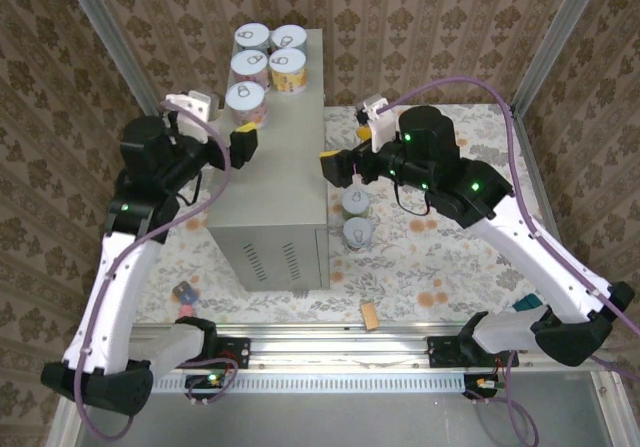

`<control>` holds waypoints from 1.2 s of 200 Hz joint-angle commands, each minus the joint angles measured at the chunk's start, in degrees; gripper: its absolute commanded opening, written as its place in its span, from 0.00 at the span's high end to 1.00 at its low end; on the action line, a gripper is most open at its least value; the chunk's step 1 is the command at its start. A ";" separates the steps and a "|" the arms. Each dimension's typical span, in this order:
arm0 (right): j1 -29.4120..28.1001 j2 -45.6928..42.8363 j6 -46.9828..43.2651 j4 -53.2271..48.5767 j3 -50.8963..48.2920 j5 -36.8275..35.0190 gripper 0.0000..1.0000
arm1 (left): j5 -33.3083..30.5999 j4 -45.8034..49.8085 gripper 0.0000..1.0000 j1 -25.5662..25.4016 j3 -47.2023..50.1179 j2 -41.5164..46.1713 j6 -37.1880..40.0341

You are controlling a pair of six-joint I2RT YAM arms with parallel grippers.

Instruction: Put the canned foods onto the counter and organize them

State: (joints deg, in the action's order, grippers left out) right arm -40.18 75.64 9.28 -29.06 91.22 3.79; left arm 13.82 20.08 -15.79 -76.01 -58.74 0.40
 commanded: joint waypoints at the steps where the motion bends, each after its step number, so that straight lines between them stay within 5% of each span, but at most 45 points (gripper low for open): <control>1: -0.40 2.95 1.42 -1.37 4.41 -3.64 0.00 | -5.96 5.48 0.00 1.54 -2.03 1.96 -1.74; 63: -3.10 12.57 1.36 -5.79 14.57 -11.51 0.01 | -8.66 5.46 0.00 8.07 -2.26 2.23 -4.88; 124: -4.16 20.54 1.96 -3.94 21.31 -8.77 0.33 | -6.99 3.77 0.00 10.52 -2.15 -1.67 -5.21; 240: -4.44 35.36 3.44 -4.77 37.18 -8.78 0.50 | -0.68 1.06 0.00 13.15 -3.58 -8.73 -6.37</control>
State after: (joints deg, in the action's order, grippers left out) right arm -44.31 108.99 11.18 -33.34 125.21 -4.32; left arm 10.35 22.92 -3.27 -77.78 -66.02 -4.86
